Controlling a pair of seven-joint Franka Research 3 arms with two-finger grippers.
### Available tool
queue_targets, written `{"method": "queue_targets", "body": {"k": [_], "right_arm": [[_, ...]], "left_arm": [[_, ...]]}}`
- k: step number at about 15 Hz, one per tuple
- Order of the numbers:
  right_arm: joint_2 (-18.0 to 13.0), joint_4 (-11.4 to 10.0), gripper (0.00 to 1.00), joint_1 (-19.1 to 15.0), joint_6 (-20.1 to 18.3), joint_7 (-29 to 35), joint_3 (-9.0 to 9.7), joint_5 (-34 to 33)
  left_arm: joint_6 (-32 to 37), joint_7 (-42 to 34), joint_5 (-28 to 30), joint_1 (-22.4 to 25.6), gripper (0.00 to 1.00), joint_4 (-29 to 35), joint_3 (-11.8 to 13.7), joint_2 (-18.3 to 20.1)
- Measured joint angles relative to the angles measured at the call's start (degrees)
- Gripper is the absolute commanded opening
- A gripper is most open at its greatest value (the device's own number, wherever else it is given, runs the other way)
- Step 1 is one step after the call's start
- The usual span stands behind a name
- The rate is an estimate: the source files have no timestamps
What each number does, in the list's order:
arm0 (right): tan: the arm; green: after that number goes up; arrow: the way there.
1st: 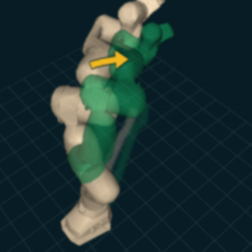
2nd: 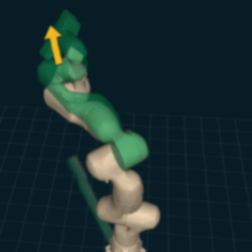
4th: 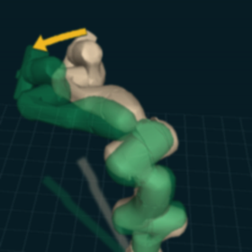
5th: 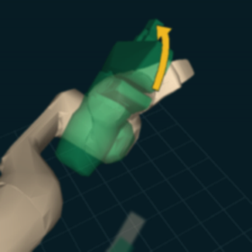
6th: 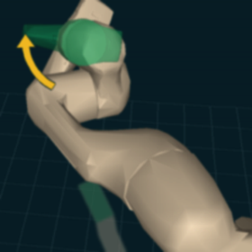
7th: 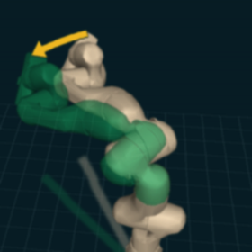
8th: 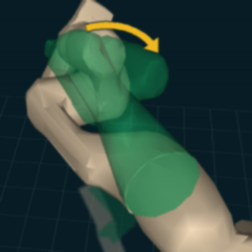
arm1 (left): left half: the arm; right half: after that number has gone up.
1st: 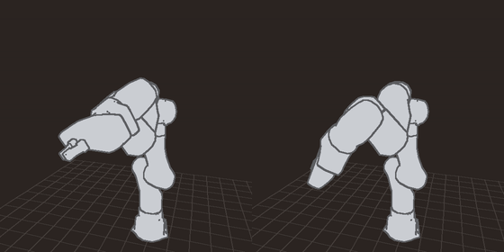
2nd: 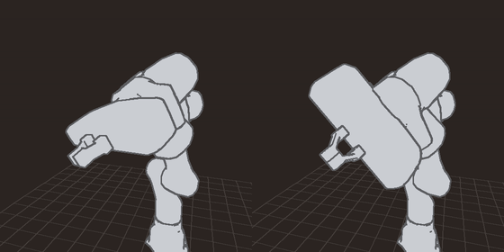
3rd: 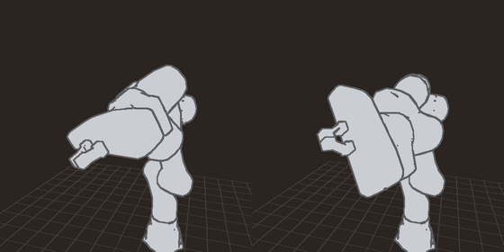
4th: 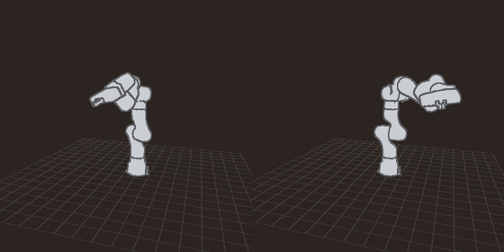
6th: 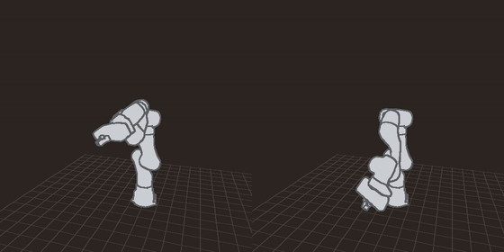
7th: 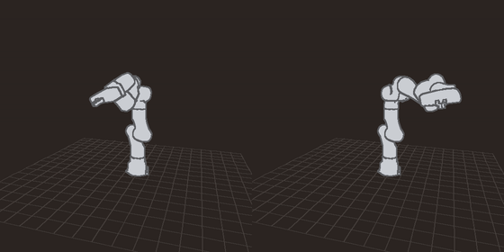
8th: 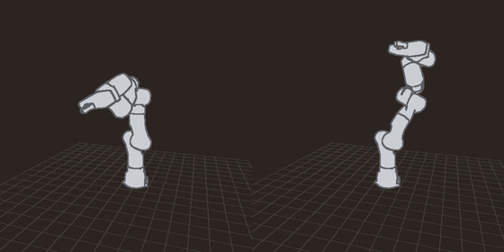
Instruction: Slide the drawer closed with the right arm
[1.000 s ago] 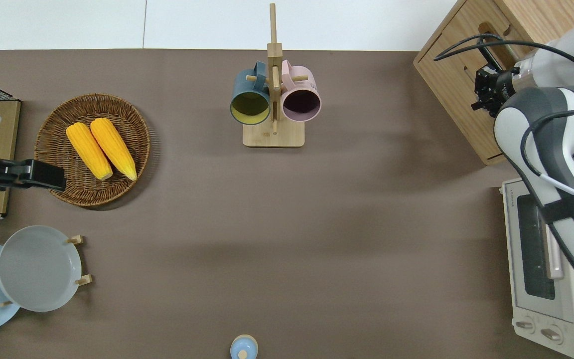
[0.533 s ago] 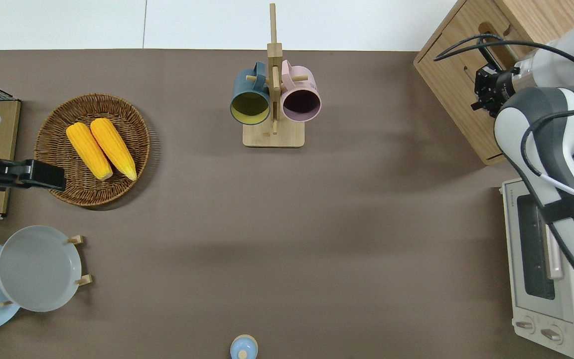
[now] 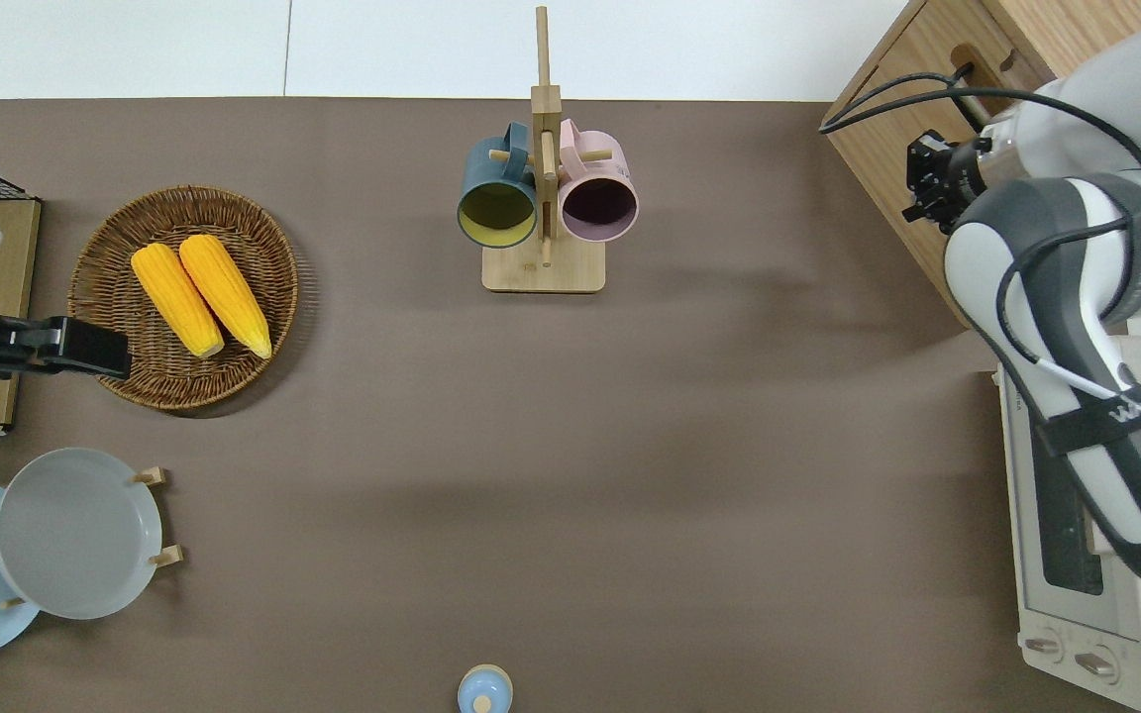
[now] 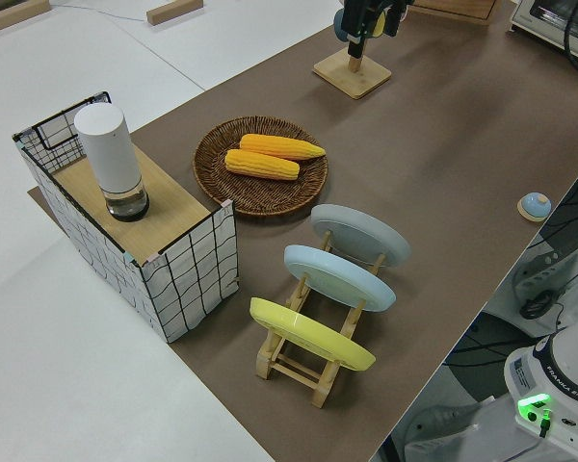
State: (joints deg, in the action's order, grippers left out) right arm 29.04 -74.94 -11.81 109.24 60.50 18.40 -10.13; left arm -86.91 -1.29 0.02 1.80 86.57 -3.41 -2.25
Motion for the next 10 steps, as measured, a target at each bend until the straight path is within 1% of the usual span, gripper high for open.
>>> {"method": "queue_targets", "body": {"k": [2,4,7,8,10], "right_arm": [[-1.2,-0.3,0.0,2.4,-1.8,-0.8,0.14,0.0],[-3.7,-1.6,0.0,4.5,-3.9,-4.5,0.31,0.0],[-9.3,-5.4,0.0,6.4,-7.1,-11.9,0.48,0.1],[-11.4,-6.7,0.0,6.8,-8.1,-14.5,0.54,0.6],[-14.9,-8.8,0.0,7.1,-9.4,-19.2,0.55,2.9]], "left_arm": [[0.0,0.0,0.0,0.0,0.99,0.0,0.0,0.0],[0.0,0.0,0.0,0.0,0.99,0.0,0.0,0.0],[0.0,0.0,0.0,0.0,0.99,0.0,0.0,0.0],[0.0,0.0,0.0,0.0,0.99,0.0,0.0,0.0],[0.0,0.0,0.0,0.0,0.99,0.0,0.0,0.0]]}}
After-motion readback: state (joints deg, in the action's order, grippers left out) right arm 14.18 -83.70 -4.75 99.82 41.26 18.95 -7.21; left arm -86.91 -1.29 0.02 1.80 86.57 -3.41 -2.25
